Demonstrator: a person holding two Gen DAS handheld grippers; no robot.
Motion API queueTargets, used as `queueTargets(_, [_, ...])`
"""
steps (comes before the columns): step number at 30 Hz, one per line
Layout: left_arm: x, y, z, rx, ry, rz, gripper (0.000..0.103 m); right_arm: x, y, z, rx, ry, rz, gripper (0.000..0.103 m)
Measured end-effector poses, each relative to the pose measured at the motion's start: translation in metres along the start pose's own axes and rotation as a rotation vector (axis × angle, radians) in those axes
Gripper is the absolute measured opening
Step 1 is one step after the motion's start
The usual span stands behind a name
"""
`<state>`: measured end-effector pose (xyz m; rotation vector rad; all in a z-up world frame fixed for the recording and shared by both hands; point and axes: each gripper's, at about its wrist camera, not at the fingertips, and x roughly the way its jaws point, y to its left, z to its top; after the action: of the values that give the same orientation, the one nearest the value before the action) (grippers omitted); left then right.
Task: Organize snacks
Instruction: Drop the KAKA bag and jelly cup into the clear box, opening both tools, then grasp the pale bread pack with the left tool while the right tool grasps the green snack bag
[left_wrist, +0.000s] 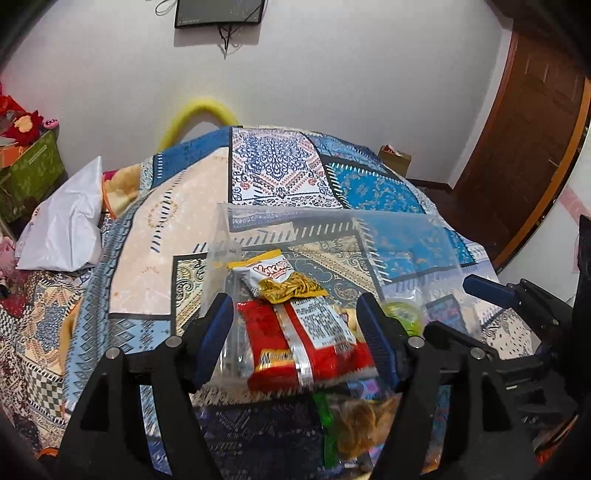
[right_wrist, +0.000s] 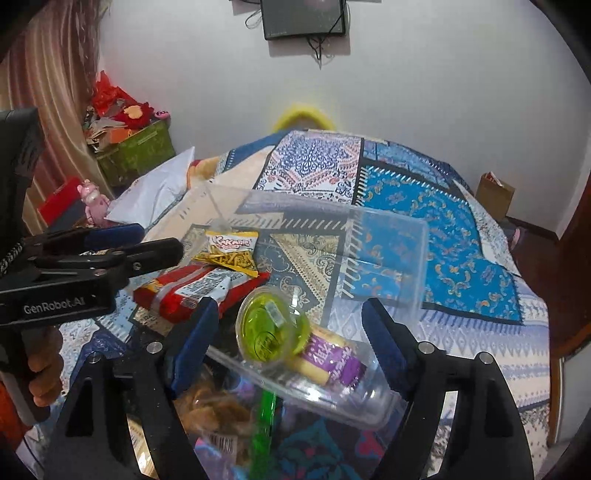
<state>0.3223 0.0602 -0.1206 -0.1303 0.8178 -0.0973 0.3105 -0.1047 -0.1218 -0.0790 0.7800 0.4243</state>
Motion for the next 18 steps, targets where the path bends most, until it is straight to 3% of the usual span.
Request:
queueTargets(10, [-0.056,-0.008,-0.036,0.075,0.028,0.032,0.072,-0.056,0.005,-0.025,-0.032,-0.019,-0.002,0.078])
queueTargets(18, [-0.081,-0.007,-0.087,0.074,0.1,0.036,0.072,-0.091,0.012,-0.067,-0.051,0.004,-0.008,0.078])
